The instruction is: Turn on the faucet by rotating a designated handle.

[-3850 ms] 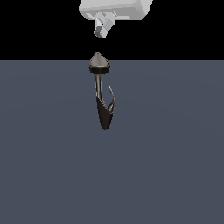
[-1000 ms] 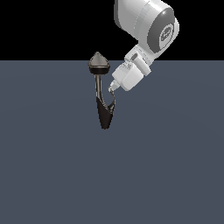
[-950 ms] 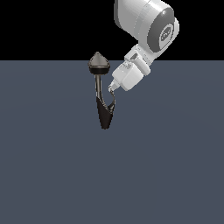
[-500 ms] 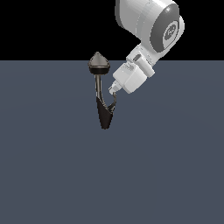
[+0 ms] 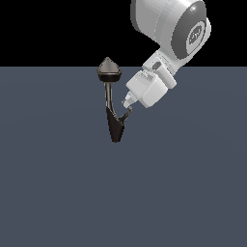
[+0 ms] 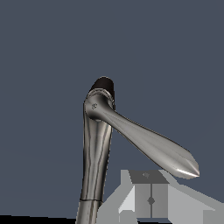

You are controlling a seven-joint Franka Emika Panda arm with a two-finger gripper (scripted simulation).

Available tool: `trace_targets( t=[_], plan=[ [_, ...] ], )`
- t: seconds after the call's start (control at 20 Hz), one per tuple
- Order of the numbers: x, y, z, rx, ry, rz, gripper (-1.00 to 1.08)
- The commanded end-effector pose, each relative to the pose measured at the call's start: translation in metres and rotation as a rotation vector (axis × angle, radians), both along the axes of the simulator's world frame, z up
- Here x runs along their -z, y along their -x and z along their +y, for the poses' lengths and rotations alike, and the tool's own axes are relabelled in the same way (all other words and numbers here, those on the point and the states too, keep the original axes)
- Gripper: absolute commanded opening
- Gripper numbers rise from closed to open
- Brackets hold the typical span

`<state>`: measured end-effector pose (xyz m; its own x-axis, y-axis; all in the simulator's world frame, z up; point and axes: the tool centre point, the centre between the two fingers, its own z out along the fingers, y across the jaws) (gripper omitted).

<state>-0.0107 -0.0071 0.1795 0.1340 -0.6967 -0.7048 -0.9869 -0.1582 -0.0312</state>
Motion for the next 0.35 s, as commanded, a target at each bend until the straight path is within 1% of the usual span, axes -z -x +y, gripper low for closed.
trace_targets(
  t=[0.0, 0.25, 0.3],
  plan=[
    [0.018, 0.009, -0.017, 0.012, 0.002, 0.017, -1.0],
    [0.043, 0.022, -0.042, 0.015, 0.002, 0.029, -1.0],
    [0.043, 0.022, -0.042, 0.015, 0.002, 0.029, -1.0]
  ],
)
